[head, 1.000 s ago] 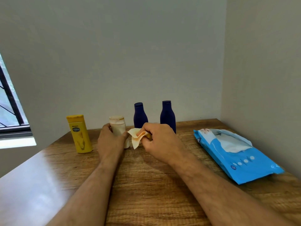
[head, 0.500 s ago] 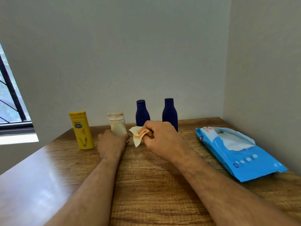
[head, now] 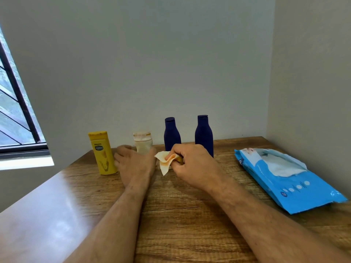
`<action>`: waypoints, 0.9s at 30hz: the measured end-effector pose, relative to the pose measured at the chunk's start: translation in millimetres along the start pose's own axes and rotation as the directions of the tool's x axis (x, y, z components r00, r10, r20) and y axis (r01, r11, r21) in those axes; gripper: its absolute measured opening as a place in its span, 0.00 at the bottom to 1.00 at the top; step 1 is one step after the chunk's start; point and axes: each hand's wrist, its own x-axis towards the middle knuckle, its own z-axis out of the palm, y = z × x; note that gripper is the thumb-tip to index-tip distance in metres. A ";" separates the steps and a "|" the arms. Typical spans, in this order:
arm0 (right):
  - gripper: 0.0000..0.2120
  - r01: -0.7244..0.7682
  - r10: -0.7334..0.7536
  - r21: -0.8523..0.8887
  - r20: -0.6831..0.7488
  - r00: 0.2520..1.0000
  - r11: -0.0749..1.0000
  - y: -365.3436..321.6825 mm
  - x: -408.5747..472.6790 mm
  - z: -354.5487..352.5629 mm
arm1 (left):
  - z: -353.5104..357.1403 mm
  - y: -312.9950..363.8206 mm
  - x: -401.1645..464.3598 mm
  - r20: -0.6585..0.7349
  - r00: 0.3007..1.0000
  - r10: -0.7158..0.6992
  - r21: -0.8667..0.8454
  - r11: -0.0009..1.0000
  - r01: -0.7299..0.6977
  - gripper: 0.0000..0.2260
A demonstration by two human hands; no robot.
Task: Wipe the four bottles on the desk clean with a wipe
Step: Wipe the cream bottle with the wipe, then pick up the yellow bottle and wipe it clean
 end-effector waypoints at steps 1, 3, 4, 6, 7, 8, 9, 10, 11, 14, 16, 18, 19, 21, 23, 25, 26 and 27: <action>0.06 0.000 0.000 0.002 0.002 1.000 1.000 0.0 -0.2 -0.7 | -4.5 0.2 -0.7 -0.079 0.995 0.056 -0.056 0.997 -0.061 0.29; 0.05 -0.006 0.006 0.009 0.003 1.000 1.000 -0.2 -0.7 -2.4 | -14.1 -0.1 0.8 -0.240 0.963 0.123 -0.121 0.981 -0.155 0.24; 0.05 -0.010 0.010 0.011 0.004 1.000 1.000 -0.2 -1.1 -3.3 | -18.6 -1.5 3.4 -0.309 0.942 0.127 -0.133 0.975 -0.175 0.23; 0.05 -0.018 0.018 0.009 0.002 1.000 1.000 0.1 -2.1 -5.1 | -25.1 -6.0 9.9 -0.399 0.914 0.076 -0.144 0.979 -0.145 0.23; 0.05 -0.020 0.020 0.008 0.001 1.000 1.000 -0.2 -2.5 -5.9 | -27.3 -9.1 13.2 -0.422 0.906 0.042 -0.143 0.983 -0.112 0.24; 0.05 -0.022 0.022 0.008 0.002 1.000 1.000 -0.5 -2.7 -6.2 | -28.2 -12.8 16.5 -0.431 0.903 0.009 -0.145 0.986 -0.079 0.25; 0.05 -0.024 0.024 0.008 0.003 1.000 1.000 -0.8 -3.0 -6.4 | -28.8 -16.3 18.7 -0.433 0.901 -0.023 -0.148 0.988 -0.046 0.26; 0.05 -0.024 0.024 0.008 0.004 1.000 1.000 -0.9 -3.0 -6.3 | -28.5 -20.1 21.5 -0.432 0.901 -0.053 -0.154 0.988 -0.015 0.27; 0.05 -0.025 0.025 0.007 0.004 1.000 1.000 -1.1 -3.1 -6.3 | -28.1 -23.6 24.6 -0.425 0.901 -0.082 -0.165 0.986 0.012 0.28; 0.05 -0.024 0.024 0.005 0.005 1.000 1.000 -0.9 -3.1 -6.0 | -26.3 -35.3 33.1 -0.371 0.922 -0.112 -0.214 0.976 0.033 0.35; 0.06 -0.022 0.022 0.005 0.007 1.000 1.000 -0.8 -2.9 -5.9 | -26.6 -44.0 41.6 -0.293 0.942 -0.162 -0.289 0.954 0.074 0.41; 0.06 -0.025 0.025 0.011 0.012 1.000 1.000 -0.3 -2.7 -5.7 | -25.1 -53.7 53.4 -0.207 0.943 -0.259 -0.364 0.916 0.171 0.46; 0.06 -0.026 0.026 0.014 0.016 1.000 1.000 -0.1 -2.6 -5.5 | -24.5 -57.1 57.9 -0.174 0.939 -0.296 -0.386 0.898 0.211 0.47; 0.06 -0.026 0.026 0.013 0.017 1.000 1.000 -0.2 -2.5 -5.0 | -25.3 -59.8 61.4 -0.129 0.934 -0.332 -0.381 0.887 0.262 0.43; 0.06 -0.022 0.022 0.013 0.012 1.000 1.000 -0.2 -2.9 -5.0 | -28.6 -57.6 59.2 -0.133 0.934 -0.331 -0.352 0.897 0.268 0.33; 0.06 -0.021 0.021 0.017 0.004 1.000 1.000 -0.4 -2.8 -5.8 | -35.6 -48.1 54.2 -0.164 0.934 -0.316 -0.375 0.896 0.238 0.28; 0.05 -0.020 0.020 0.015 0.001 1.000 1.000 -0.4 -2.6 -6.1 | -40.0 -41.1 51.5 -0.181 0.937 -0.300 -0.413 0.887 0.204 0.28; 0.05 -0.018 0.018 0.011 -0.006 1.000 1.000 -0.7 -2.4 -6.7 | -44.9 -31.9 47.9 -0.193 0.944 -0.268 -0.467 0.871 0.152 0.29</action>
